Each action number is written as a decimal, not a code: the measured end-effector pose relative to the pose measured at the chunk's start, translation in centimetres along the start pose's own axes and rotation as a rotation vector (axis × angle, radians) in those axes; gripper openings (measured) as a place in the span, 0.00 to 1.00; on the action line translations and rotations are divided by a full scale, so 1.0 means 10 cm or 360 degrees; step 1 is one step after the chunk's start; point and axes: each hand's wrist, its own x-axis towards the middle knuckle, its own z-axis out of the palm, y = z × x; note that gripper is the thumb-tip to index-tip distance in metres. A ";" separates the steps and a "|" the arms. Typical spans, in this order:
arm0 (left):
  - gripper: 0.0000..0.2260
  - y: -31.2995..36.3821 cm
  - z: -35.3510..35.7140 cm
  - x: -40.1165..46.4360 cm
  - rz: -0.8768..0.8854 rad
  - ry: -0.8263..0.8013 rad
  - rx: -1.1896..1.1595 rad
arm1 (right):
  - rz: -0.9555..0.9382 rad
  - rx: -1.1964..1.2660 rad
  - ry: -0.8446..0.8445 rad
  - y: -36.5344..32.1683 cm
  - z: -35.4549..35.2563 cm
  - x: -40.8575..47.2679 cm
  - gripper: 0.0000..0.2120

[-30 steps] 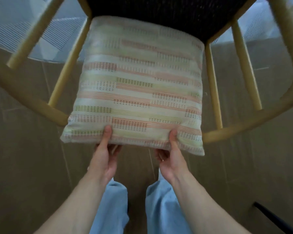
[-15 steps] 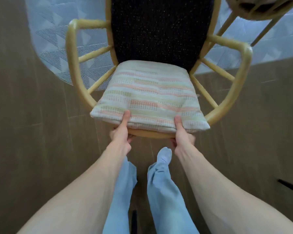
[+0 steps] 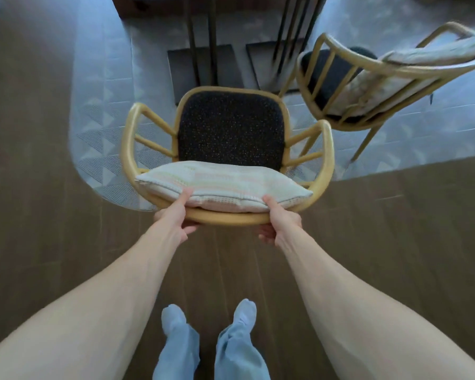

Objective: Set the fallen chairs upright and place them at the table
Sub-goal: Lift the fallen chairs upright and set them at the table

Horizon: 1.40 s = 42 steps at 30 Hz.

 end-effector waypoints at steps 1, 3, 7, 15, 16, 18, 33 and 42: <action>0.36 0.11 0.09 0.03 0.0013 -0.0054 -0.0011 | -0.0024 0.0030 -0.0028 -0.15 0.04 0.03 0.34; 0.31 0.32 0.27 0.12 0.0036 -0.0162 -0.0063 | -0.0067 0.0104 -0.0052 -0.45 0.15 0.13 0.35; 0.27 0.61 0.62 0.29 0.0085 -0.0186 -0.0096 | -0.0130 0.0222 -0.0009 -0.88 0.35 0.31 0.34; 0.20 0.88 0.90 0.53 0.0048 -0.0031 -0.0058 | -0.0121 0.0407 0.0275 -1.16 0.63 0.54 0.26; 0.20 0.89 0.90 0.52 0.0038 -0.0040 -0.0063 | -0.0117 0.0413 0.0269 -1.16 0.64 0.54 0.26; 0.22 0.91 0.87 0.50 0.0006 -0.0085 -0.0034 | -0.0121 0.0411 0.0247 -1.16 0.62 0.53 0.31; 0.09 1.99 0.05 -0.44 0.0613 -0.0234 0.0424 | -0.0621 -0.1398 -0.0786 -2.36 0.64 -0.67 0.15; 0.09 2.13 -1.96 -1.61 0.1314 0.0266 -0.0793 | -0.1631 -0.1284 -0.1712 -2.13 2.38 -2.92 0.13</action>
